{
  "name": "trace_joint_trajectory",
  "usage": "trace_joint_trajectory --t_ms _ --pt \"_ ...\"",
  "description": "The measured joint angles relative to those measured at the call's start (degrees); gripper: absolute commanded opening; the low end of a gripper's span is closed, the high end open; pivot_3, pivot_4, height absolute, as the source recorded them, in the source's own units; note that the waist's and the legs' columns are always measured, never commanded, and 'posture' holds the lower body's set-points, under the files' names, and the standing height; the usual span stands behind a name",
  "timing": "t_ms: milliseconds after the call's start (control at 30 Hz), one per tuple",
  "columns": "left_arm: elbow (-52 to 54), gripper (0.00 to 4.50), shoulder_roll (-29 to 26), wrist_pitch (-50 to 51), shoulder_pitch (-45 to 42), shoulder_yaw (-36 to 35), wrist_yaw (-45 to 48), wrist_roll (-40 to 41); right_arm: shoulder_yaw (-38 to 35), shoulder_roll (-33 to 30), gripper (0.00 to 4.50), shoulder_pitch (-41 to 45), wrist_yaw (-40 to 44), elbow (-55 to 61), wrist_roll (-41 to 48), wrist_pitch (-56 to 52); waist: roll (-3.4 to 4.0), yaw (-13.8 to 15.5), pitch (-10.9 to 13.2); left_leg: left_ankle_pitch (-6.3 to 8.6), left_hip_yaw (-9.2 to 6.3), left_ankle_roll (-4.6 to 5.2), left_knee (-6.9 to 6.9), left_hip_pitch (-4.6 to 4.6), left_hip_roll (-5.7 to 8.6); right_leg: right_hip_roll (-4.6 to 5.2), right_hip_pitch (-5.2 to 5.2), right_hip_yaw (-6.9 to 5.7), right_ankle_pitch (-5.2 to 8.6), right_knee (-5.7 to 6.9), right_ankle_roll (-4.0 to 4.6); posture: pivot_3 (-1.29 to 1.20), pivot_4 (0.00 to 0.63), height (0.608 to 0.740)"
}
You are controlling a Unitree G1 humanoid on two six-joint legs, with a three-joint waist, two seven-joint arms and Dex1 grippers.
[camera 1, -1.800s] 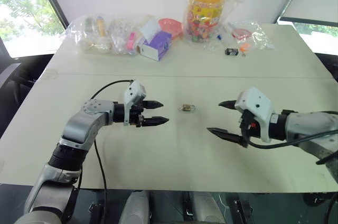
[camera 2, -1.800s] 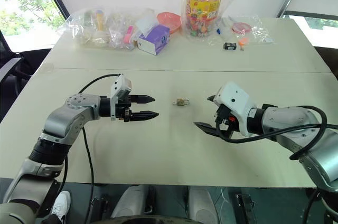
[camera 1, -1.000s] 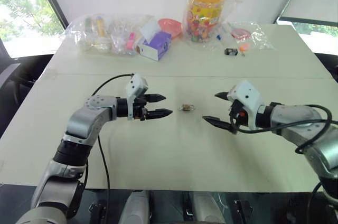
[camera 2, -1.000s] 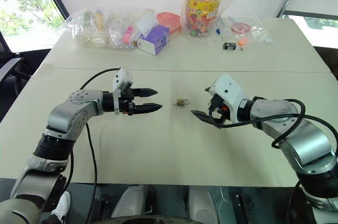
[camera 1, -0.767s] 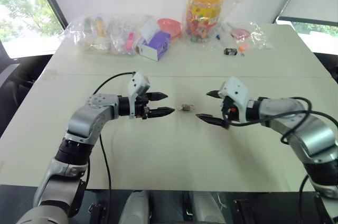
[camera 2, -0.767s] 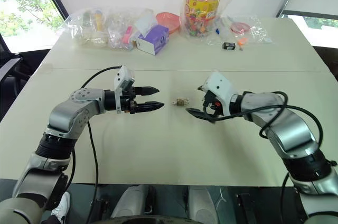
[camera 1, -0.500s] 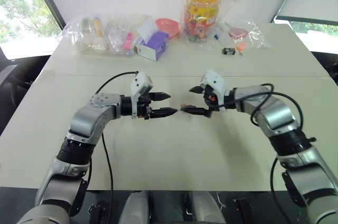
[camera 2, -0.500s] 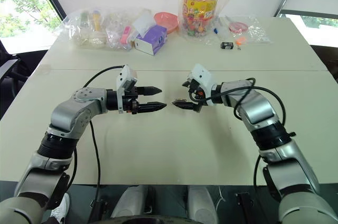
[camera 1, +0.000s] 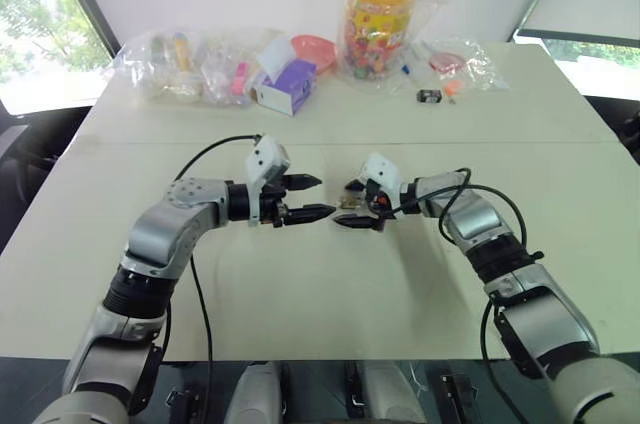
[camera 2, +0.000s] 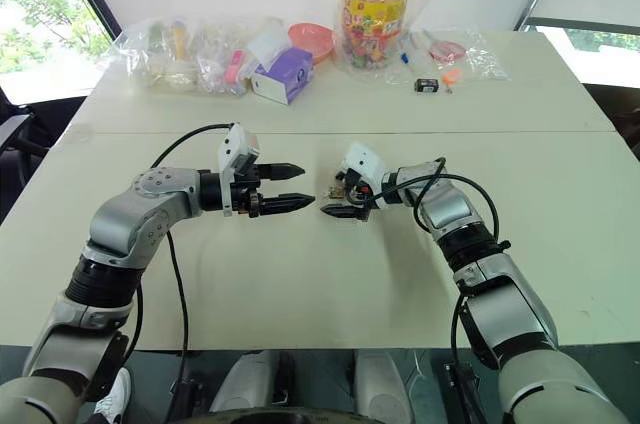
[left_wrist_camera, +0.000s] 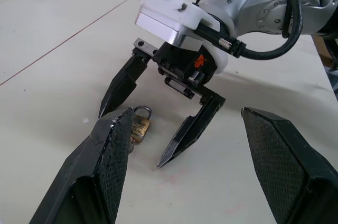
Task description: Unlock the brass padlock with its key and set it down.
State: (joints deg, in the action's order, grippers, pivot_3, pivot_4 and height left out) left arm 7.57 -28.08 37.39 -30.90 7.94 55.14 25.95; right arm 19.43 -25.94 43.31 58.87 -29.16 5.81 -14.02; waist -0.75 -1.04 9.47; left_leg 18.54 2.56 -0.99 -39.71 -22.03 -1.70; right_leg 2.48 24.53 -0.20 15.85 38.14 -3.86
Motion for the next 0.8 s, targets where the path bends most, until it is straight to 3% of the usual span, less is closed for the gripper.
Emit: trace_joint_trajectory --t_ms 67,200,233,433,600,733,800 --pt "0.0 3.39 0.0 0.0 0.4 0.0 0.0 0.1 0.0 0.2 3.09 0.0 0.4 -0.4 -0.5 0.9 0.01 0.0 0.0 0.0 0.01 0.01 0.0 0.02 0.0 0.0 -0.01 0.0 0.0 0.03 0.0 0.0 0.15 0.74" --pt "0.0 3.39 -0.1 -0.2 0.8 0.0 0.0 0.0 -0.3 0.4 0.98 -0.1 1.5 -0.5 -1.1 1.3 0.01 0.1 0.0 0.01 0.01 0.02 -0.02 0.03 0.0 0.02 -0.02 0.0 0.0 0.03 0.0 0.0 0.15 0.74" --pt "0.0 3.39 -0.1 -0.2 0.8 0.0 0.0 0.0 -0.5 0.4 0.72 -0.2 1.8 -0.4 -1.1 1.2 0.01 0.1 0.0 0.01 0.01 0.02 -0.02 0.03 0.0 0.02 -0.03 0.0 0.0 0.03 0.0 0.0 0.15 0.74" --pt "-1.0 3.39 -0.1 -0.5 0.6 0.3 0.6 -0.3 -1.7 -0.4 0.73 -3.2 0.3 4.0 -2.6 1.5 0.02 0.5 0.0 0.02 0.0 0.03 -0.07 0.0 0.03 0.07 -0.04 0.0 0.0 0.02 0.0 0.0 0.15 0.74" --pt "-3.4 3.39 0.2 -0.2 -1.3 0.3 1.2 -0.2 -1.9 -6.4 0.73 -13.2 -10.1 21.1 -12.6 10.1 0.02 0.6 0.0 0.03 -0.08 0.05 -0.27 -0.29 0.08 0.09 0.09 -0.04 -0.04 0.02 -0.07 0.0 0.15 0.74" --pt "-5.9 3.39 2.4 -0.1 -4.1 0.4 2.2 0.2 -5.4 -15.3 0.73 -21.8 -17.8 36.5 -23.1 21.9 0.0 0.9 0.0 0.05 -0.09 0.08 -0.28 -0.31 0.13 0.01 0.09 -0.05 -0.04 -0.03 -0.09 0.0 0.15 0.74" --pt "-6.5 3.39 3.9 0.0 -5.1 0.5 3.1 1.1 -6.2 -16.2 0.73 -25.3 -20.2 42.1 -26.0 24.9 -0.01 0.6 0.0 0.05 -0.08 0.07 -0.28 -0.3 0.11 -0.04 0.08 -0.04 -0.04 -0.04 -0.09 0.0 0.15 0.74"
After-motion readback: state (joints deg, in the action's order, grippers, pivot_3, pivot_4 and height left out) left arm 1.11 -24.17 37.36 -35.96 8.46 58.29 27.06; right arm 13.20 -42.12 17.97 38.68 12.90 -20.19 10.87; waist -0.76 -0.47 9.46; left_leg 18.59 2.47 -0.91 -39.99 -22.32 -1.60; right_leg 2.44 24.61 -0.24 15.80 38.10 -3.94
